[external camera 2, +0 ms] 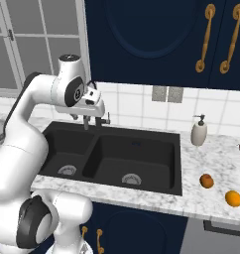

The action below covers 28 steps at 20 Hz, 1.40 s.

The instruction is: Put the colander in the sink, put the peach, kiwi, orange in the colander, and turn on the sink faucet and pour water over the colander.

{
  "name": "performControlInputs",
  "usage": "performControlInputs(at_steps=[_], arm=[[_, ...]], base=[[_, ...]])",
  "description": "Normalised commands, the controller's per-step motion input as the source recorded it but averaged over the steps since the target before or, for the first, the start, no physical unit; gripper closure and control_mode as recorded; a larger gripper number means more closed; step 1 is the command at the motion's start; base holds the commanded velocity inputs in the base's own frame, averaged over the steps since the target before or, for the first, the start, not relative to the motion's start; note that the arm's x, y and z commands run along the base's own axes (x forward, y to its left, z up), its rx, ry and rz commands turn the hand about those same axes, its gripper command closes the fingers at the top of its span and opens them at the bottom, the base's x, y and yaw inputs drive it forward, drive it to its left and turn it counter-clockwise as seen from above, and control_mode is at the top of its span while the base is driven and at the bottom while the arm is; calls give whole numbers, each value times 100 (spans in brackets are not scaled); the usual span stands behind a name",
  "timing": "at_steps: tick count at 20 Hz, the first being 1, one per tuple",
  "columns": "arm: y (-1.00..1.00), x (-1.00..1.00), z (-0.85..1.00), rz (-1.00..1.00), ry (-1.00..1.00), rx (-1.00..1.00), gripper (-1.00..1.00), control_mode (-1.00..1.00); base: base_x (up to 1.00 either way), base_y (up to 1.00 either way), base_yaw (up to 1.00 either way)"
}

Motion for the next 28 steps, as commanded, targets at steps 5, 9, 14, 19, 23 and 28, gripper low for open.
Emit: performControlInputs(at_steps=[5, 9, 14, 19, 23, 28], arm=[[0, -27, -7, 0, -1, 0, -100, -100], [6, -56, -28, 0, 6, 1, -100, -100], [17, -65, -25, 0, 3, 9, -100, -100], [44, -58, -19, -16, 0, 8, -100, -100], [75, -12, -31, -40, 1, 2, -100, -100], [79, 8, -25, -39, 2, 0, -100, -100]], base=[[0, 0, 0], [0, 0, 0], [0, 0, 0], [0, 0, 0], [0, 0, 0], [0, 0, 0]])
